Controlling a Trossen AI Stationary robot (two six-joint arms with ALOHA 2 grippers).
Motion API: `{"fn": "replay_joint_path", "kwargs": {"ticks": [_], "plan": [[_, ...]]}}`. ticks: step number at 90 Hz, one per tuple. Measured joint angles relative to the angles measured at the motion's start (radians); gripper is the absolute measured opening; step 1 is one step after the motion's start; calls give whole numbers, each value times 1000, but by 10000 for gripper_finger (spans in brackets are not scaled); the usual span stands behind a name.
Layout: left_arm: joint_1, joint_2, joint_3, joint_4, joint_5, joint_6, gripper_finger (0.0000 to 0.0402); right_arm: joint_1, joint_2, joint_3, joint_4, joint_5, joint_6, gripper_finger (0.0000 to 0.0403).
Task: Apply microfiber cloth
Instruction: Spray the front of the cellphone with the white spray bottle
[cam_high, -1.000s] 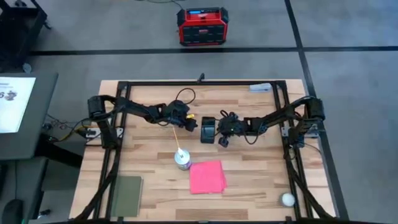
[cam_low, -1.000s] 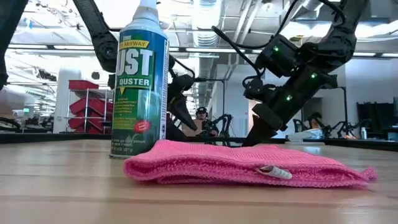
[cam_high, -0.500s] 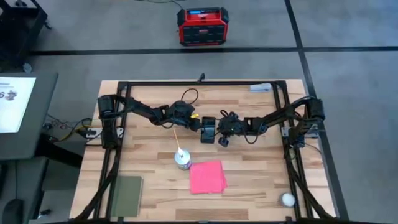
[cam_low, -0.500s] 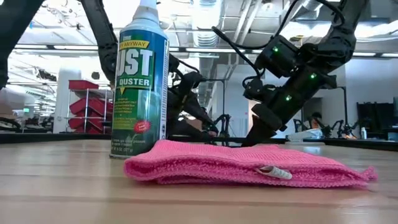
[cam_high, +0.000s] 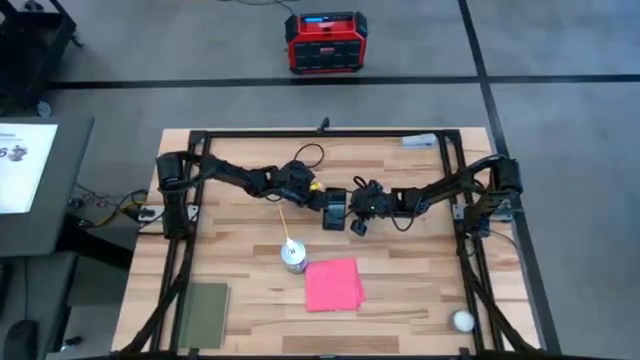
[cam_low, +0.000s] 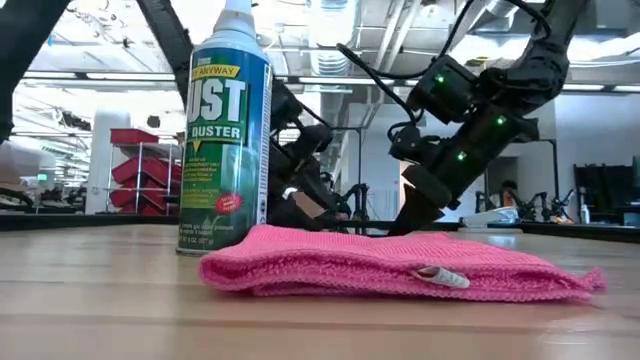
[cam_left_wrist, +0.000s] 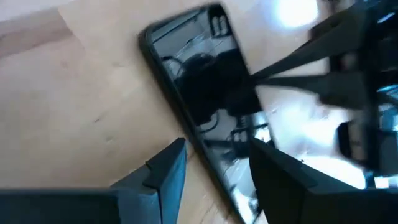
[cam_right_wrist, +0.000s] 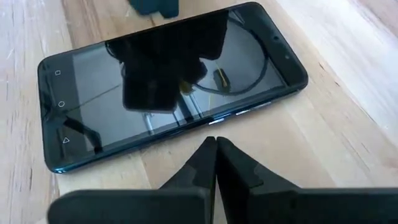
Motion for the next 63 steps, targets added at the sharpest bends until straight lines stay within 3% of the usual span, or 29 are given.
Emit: {"fn": "replay_joint_path", "kwargs": {"ticks": [8, 63], "plan": [[-6, 1, 40, -72, -21, 52, 152, 4, 1, 9, -9, 0, -5, 0], [-8, 0, 44, -24, -39, 75, 152, -4, 3, 10, 56, -23, -5, 0]]}}
